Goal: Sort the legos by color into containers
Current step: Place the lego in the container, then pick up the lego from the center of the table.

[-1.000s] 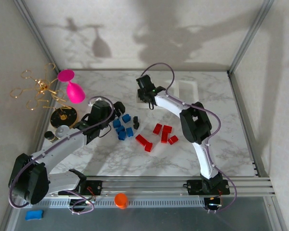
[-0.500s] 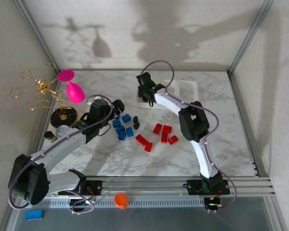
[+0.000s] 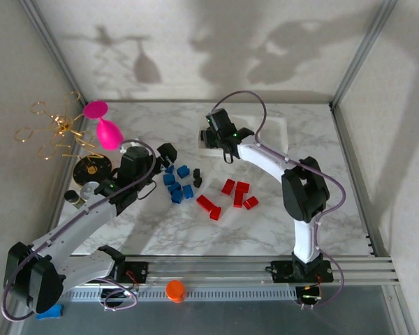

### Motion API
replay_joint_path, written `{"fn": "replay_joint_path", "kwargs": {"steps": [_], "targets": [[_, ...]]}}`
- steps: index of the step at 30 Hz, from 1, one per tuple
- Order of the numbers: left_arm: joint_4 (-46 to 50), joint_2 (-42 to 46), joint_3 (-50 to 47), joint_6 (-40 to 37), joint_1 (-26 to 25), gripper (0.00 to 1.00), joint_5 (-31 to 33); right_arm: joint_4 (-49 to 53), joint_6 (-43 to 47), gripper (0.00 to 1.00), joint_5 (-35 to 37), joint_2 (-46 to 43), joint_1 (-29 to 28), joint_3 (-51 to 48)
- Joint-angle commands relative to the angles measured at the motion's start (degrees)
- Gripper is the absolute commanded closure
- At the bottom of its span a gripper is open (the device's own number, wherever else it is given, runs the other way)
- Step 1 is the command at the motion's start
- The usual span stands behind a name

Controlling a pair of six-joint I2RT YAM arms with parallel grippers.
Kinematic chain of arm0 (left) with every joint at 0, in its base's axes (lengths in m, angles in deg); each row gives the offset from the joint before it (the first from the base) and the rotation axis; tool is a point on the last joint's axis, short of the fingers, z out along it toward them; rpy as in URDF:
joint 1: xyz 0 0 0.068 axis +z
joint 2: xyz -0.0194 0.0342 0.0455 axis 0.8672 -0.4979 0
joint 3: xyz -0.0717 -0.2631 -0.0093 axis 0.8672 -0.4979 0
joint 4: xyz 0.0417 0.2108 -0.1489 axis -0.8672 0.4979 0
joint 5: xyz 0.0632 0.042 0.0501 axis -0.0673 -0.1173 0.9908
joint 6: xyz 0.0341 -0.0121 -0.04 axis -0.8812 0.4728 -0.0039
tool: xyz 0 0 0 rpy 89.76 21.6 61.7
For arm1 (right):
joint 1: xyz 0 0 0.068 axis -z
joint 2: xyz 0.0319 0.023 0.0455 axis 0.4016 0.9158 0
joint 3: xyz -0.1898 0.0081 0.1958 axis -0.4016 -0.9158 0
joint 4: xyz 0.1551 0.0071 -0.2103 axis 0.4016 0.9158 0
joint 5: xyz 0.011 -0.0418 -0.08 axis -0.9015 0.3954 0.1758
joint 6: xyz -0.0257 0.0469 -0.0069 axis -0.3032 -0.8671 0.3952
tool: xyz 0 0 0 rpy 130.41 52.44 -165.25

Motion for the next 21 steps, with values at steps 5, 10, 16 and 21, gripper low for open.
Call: {"fn": "replay_joint_path", "kwargs": {"steps": [5, 10, 16, 21], "targets": [[4.0, 3.5, -3.7, 1.5, 0.4, 0.00, -2.4, 0.1, -3.5, 0.38, -4.1, -5.0, -4.1, -8.8], [5.3, 5.9, -5.8, 2.8, -0.2, 0.00, -2.5, -0.9, -5.2, 0.36, -6.2, -6.1, -6.4, -13.1], [5.4, 8.8, -9.0, 5.6, -0.6, 0.00, -0.8, -3.1, -7.4, 0.34, -8.4, -6.2, -8.6, -17.1], [4.7, 10.2, -10.8, 6.8, -0.7, 0.00, -0.3, -4.3, -8.2, 0.33, -9.6, -4.9, -9.8, -18.5]]}}
